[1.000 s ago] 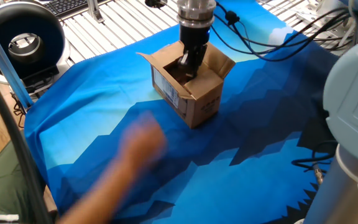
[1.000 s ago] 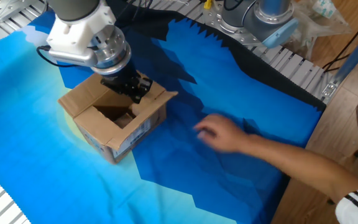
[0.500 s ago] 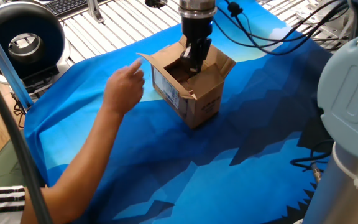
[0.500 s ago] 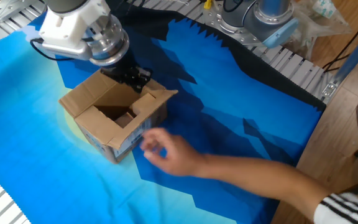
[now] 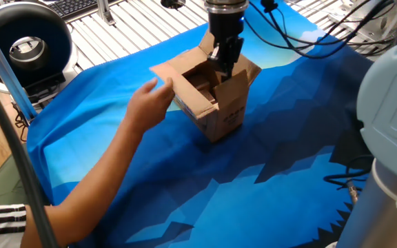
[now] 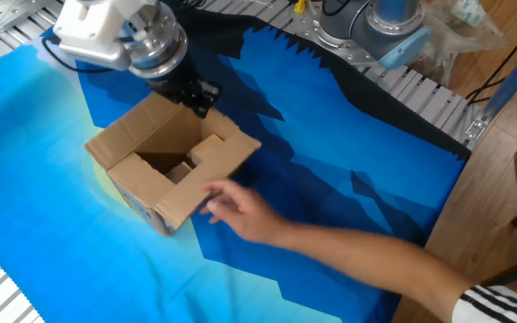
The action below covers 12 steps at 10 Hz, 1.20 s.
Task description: Open a box
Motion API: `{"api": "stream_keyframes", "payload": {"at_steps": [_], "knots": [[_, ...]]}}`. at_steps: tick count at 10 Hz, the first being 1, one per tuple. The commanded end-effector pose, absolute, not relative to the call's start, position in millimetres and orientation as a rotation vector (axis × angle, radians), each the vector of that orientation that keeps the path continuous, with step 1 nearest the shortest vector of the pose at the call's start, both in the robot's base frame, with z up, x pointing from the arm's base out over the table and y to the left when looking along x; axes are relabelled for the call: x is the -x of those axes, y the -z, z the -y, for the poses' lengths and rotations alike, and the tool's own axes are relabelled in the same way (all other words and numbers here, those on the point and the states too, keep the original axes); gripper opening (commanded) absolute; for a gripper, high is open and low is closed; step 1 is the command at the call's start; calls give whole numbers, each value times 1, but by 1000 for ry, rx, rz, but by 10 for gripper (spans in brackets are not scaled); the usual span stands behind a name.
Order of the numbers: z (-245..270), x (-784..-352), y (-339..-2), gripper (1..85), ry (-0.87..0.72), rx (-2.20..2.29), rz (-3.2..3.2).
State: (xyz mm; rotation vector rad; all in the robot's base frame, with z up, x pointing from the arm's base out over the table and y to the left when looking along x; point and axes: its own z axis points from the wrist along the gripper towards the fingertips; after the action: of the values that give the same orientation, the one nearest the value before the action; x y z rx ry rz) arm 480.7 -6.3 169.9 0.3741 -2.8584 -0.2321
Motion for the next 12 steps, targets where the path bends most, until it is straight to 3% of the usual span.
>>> {"api": "stream_keyframes", "payload": {"at_steps": [1, 7, 12], "knots": [[-2, -469, -168, 13, 267, -329, 2875], [-29, -472, -134, 13, 300, -332, 2972], [-23, -455, -170, 13, 227, -298, 2909]]}}
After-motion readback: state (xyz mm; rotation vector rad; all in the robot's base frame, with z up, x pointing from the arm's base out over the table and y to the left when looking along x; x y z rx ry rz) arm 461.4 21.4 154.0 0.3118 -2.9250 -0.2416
